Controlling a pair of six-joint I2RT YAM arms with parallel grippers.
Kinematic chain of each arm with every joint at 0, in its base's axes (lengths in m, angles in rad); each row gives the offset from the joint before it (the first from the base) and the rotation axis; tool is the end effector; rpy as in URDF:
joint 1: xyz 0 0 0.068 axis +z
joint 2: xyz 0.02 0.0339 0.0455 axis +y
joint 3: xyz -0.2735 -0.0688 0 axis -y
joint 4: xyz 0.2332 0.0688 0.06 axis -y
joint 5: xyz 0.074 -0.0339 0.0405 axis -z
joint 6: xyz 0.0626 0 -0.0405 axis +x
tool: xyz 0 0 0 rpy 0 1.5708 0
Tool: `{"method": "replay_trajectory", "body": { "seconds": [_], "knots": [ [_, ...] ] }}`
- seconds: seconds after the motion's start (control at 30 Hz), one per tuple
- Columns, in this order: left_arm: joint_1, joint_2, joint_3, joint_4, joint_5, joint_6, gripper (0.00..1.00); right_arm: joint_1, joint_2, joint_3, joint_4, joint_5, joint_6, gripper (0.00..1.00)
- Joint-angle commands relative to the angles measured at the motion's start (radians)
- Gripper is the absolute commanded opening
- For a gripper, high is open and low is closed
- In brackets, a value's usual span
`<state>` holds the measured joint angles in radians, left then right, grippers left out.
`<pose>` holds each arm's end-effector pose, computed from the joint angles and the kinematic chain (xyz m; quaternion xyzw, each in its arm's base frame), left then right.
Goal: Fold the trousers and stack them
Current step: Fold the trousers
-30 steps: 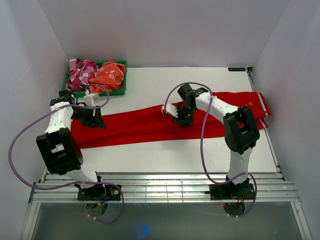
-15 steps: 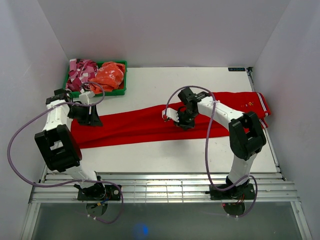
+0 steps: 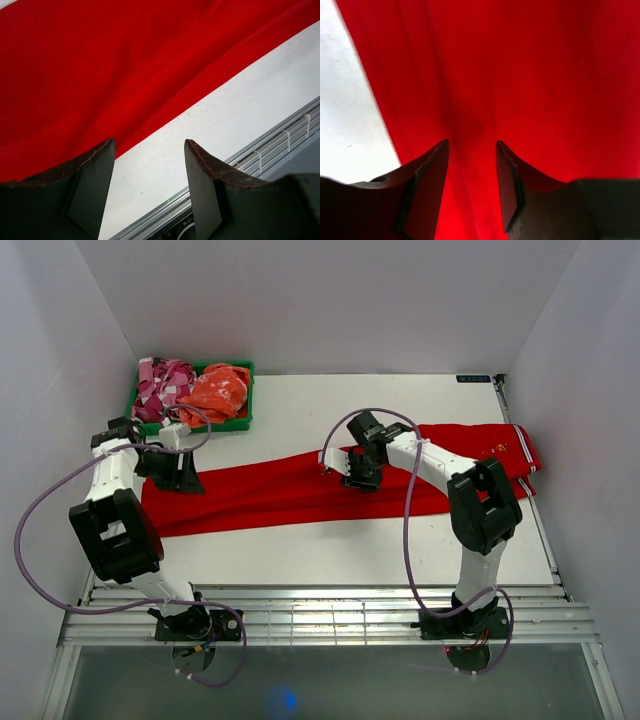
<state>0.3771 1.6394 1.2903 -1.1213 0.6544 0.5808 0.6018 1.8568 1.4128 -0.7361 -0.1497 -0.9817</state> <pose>0.2844 0.0717 0.2399 0.1122 0.9392 -0.2630 0.1901 0.3123 0.2258 0.2042 -0.7063 0.6770 0.0355 0.2039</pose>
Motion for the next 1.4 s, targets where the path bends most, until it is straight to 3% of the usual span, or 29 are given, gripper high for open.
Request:
{"method": "replay_trajectory", "body": {
  "seconds": [0.0, 0.1, 0.27, 0.4, 0.6, 0.83, 0.97, 1.37],
  "knots": [
    [0.008, -0.029, 0.044, -0.020, 0.001, 0.040, 0.68, 0.000, 0.051, 0.032, 0.037, 0.061, -0.011, 0.47],
    [0.013, -0.030, 0.058, -0.025, -0.004, 0.040, 0.68, 0.000, 0.071, 0.040, -0.002, 0.036, -0.025, 0.36],
    [0.028, -0.021, 0.063, -0.029, -0.006, 0.048, 0.68, 0.000, 0.062, 0.023, -0.042, -0.016, -0.038, 0.35],
    [0.034, -0.013, 0.064, -0.028, 0.002, 0.053, 0.67, 0.001, 0.055, 0.017, -0.034, 0.001, -0.032, 0.09],
    [0.036, 0.002, 0.087, -0.021, 0.001, 0.047, 0.66, 0.024, -0.016, -0.011, -0.048, 0.010, 0.011, 0.08],
    [0.054, -0.015, 0.072, -0.029, -0.016, 0.068, 0.66, 0.121, -0.171, -0.319, 0.104, 0.123, 0.089, 0.08],
    [0.059, -0.027, 0.040, -0.034, -0.035, 0.082, 0.66, 0.147, -0.157, -0.417, 0.182, 0.194, 0.150, 0.08],
    [0.094, -0.035, -0.039, -0.052, -0.157, 0.057, 0.65, 0.156, -0.011, -0.338, 0.182, 0.229, 0.230, 0.08]
  ]
}}
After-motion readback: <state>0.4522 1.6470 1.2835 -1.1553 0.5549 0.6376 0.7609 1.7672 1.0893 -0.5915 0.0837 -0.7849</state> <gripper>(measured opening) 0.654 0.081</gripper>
